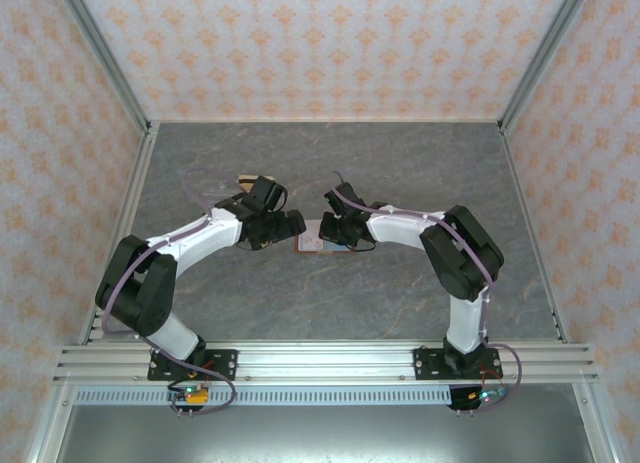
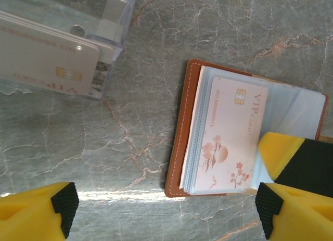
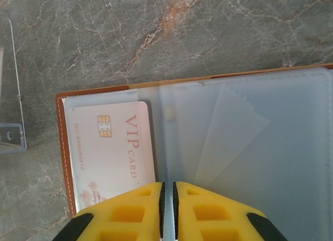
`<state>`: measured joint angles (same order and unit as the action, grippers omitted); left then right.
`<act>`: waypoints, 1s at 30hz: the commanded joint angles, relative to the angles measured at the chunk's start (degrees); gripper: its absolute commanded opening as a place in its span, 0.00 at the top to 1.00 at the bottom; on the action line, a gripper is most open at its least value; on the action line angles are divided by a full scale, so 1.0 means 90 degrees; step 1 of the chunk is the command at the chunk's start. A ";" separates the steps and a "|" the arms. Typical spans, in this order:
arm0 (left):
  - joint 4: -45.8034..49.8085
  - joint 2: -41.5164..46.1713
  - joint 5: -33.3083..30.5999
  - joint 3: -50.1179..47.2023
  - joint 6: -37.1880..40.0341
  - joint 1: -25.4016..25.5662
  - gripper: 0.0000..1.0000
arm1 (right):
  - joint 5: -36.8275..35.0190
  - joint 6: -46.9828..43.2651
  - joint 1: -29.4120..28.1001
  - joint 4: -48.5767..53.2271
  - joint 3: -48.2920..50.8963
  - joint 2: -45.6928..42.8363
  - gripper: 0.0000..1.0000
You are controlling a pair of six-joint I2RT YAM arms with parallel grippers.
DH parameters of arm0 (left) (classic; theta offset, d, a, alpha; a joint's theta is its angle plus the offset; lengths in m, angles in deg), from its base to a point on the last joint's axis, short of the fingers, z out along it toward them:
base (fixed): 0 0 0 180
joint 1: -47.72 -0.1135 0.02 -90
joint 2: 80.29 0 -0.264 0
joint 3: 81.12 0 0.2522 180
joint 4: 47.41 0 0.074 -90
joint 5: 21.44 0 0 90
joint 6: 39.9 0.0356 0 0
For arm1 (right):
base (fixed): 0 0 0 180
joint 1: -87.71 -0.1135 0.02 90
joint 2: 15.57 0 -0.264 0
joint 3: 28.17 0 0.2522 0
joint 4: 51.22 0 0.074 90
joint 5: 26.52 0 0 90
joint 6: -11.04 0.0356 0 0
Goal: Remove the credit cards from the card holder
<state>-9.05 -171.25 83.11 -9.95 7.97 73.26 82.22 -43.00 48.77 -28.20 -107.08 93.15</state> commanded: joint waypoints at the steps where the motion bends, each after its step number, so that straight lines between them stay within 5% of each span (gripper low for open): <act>1: -0.0135 -0.0081 -0.0134 0.0269 -0.0085 0.0056 0.11 | 0.0097 0.0000 0.0040 -0.0129 -0.0086 0.0075 0.86; 9: -0.0274 -0.0338 -0.0075 0.0330 -0.0128 0.0111 0.25 | 0.0101 -0.0059 0.0059 -0.0049 -0.0065 0.0044 0.86; 20: -0.0562 -0.0917 0.0243 0.0530 -0.0163 0.0236 0.65 | 0.0239 -0.0235 0.0127 -0.0126 0.0087 -0.0010 0.85; 30: -0.0819 -0.1318 0.0390 0.0633 -0.0239 0.0272 0.78 | 0.0524 -0.0091 0.0188 -0.0442 0.0226 -0.0048 0.81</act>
<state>-15.23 -182.33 86.36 -5.95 6.40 75.12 86.25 -44.24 50.06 -30.93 -106.25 93.35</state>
